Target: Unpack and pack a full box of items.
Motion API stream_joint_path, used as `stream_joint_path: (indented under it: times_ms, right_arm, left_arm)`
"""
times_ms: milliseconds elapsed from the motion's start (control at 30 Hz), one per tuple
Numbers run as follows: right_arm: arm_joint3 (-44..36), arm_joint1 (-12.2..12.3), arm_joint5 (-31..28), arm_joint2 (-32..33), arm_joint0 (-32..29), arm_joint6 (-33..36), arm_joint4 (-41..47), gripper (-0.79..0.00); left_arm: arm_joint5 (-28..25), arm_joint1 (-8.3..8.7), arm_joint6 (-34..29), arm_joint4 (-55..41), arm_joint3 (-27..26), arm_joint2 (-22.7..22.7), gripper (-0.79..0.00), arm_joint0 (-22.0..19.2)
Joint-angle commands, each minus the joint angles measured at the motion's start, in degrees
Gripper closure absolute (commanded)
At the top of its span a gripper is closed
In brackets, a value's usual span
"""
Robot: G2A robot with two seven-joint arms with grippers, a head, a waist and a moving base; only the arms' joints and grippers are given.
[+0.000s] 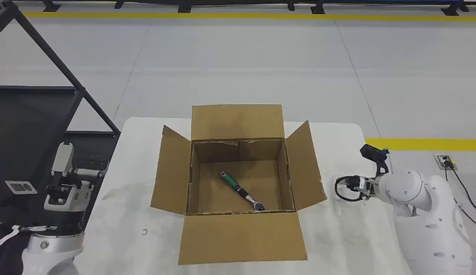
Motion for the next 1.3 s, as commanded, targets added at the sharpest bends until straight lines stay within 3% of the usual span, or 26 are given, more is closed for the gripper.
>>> stream_joint_path:
  times_ms: [0, 333, 600, 867, 1067, 1267]
  right_arm:
    - [-1.21, 0.15, 0.43, 0.29, -0.52, -0.38, 0.26, -0.582]
    - [-13.54, 0.48, -0.5, 3.79, -5.18, -7.73, 8.89, -0.785]
    - [-29.17, 0.57, -6.27, 3.22, -9.3, -14.45, 16.11, -0.785]
    - [-39.03, 0.62, -6.61, -7.64, -5.33, -13.0, 10.15, -0.785]
    - [-39.77, 0.26, -8.55, -18.26, 0.0, -9.12, 6.64, -0.785]
    - [-39.53, 0.23, -8.32, -18.69, 0.33, -8.91, 6.45, -0.785]
  left_arm:
    - [-0.02, 0.03, -0.08, -0.14, -0.01, -0.11, -0.785, 0.05]
    - [-0.11, 0.16, -0.03, -1.13, 0.0, -1.19, -0.785, -0.3]
    - [-0.31, 0.22, 0.62, -3.35, 0.74, -3.04, -0.785, -0.42]
    - [-1.02, 0.29, -0.04, -5.87, 1.19, -5.59, -0.785, 0.74]
    - [-0.5, 0.36, -1.07, -8.27, 1.87, -6.56, -0.785, 1.08]
    - [-0.5, 0.36, -1.07, -8.27, 1.87, -6.56, -0.785, 1.08]
